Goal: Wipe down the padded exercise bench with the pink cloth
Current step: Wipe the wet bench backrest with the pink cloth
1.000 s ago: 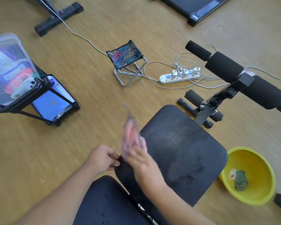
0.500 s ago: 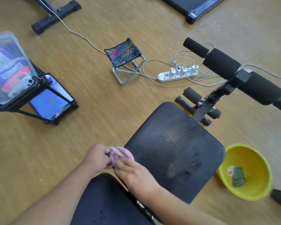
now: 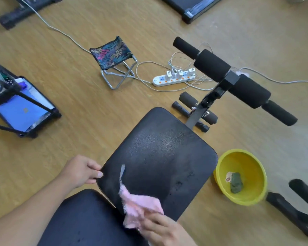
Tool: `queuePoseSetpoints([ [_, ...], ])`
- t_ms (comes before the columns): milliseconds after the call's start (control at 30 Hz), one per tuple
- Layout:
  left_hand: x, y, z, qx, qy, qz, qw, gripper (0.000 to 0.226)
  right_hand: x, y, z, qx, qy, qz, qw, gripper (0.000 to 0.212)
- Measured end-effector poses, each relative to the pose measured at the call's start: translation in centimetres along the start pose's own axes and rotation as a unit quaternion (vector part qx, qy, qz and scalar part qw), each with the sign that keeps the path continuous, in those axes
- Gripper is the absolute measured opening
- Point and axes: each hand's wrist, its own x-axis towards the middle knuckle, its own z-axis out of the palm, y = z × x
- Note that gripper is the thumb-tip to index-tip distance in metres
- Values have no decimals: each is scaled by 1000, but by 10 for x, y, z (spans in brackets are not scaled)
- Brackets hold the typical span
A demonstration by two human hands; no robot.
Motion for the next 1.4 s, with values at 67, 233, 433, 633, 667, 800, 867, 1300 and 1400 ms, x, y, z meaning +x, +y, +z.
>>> queuePoseSetpoints([
  [67,-2,0,0,3,1,-2,1000,16,-1,10,-26,-98,-211,-70,970,73],
  [233,-2,8,-1,24,-3,-16,1000,22,86,109,-97,-210,-37,45,976,32],
  [433,-7,15,1,28,-4,-24,999,25,-7,33,-7,-149,-73,82,983,11],
  [633,-3,12,2,35,1,-16,999,25,24,64,-61,-60,-178,-70,980,35],
  [667,-3,12,1,36,1,-17,999,25,47,83,-81,-127,-74,2,989,29],
  [800,-6,13,3,27,2,-19,999,27,50,98,-70,-196,87,295,931,17],
  [867,-7,12,4,30,15,-17,999,27,6,65,-33,-138,-52,237,960,11],
  [1300,-17,8,8,59,42,-6,997,18,-3,52,-16,-186,21,56,981,18],
  [1400,-24,7,14,116,69,7,991,21,-61,42,-16,-184,-120,-69,973,15],
])
